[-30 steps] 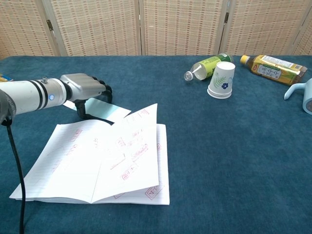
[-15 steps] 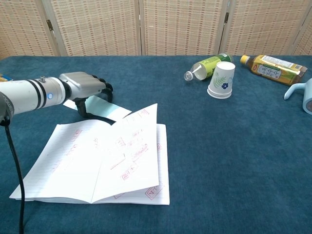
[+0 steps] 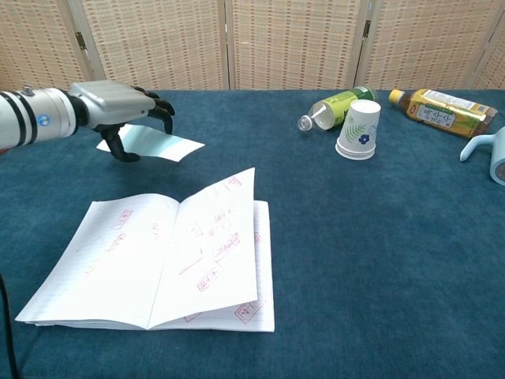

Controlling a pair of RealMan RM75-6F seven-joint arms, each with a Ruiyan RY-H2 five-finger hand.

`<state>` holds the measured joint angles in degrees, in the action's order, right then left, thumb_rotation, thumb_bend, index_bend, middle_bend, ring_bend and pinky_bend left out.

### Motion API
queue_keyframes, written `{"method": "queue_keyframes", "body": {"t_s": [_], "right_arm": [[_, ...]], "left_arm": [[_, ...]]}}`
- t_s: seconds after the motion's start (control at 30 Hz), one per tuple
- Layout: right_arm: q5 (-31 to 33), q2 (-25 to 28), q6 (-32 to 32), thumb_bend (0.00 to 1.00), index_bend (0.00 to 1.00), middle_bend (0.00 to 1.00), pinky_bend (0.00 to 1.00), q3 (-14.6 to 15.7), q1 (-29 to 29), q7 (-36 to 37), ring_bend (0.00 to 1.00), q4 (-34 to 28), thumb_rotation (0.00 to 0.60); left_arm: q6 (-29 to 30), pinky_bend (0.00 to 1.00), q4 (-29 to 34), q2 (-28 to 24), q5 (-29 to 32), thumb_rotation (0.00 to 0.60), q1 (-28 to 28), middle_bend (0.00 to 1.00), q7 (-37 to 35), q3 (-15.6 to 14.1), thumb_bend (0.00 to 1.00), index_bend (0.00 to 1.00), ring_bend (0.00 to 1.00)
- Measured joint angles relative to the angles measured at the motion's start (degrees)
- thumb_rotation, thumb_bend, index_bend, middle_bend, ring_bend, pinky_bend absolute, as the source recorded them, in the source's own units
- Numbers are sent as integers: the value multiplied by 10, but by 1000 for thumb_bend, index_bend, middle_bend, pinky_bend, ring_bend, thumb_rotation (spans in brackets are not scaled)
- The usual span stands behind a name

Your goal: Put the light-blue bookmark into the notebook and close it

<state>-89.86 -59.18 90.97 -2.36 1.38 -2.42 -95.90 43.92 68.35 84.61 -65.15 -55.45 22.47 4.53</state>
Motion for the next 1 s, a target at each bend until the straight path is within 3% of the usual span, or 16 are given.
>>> {"method": "queue_keyframes", "body": {"t_s": [0.23, 0.43, 0.63, 1.0], "right_arm": [[-7, -2, 1, 219, 136, 177, 204, 2, -1, 1, 141, 0, 600], [-13, -4, 4, 216, 136, 177, 205, 3, -1, 0, 141, 0, 600], [-16, -4, 9, 213, 136, 177, 205, 5, 1, -1, 141, -2, 600], [-12, -4, 16, 214, 136, 178, 205, 6, 8, 1, 141, 0, 600]], "left_arm": [[50, 93, 78, -60, -106, 600, 29, 104, -22, -37, 342, 322, 43], [91, 93, 128, -83, -204, 600, 51, 104, -32, -77, 342, 325, 43], [103, 92, 157, -68, -277, 600, 58, 104, -12, -105, 342, 326, 43], [77, 93, 168, -21, -321, 600, 44, 103, 34, -111, 342, 326, 43]]}}
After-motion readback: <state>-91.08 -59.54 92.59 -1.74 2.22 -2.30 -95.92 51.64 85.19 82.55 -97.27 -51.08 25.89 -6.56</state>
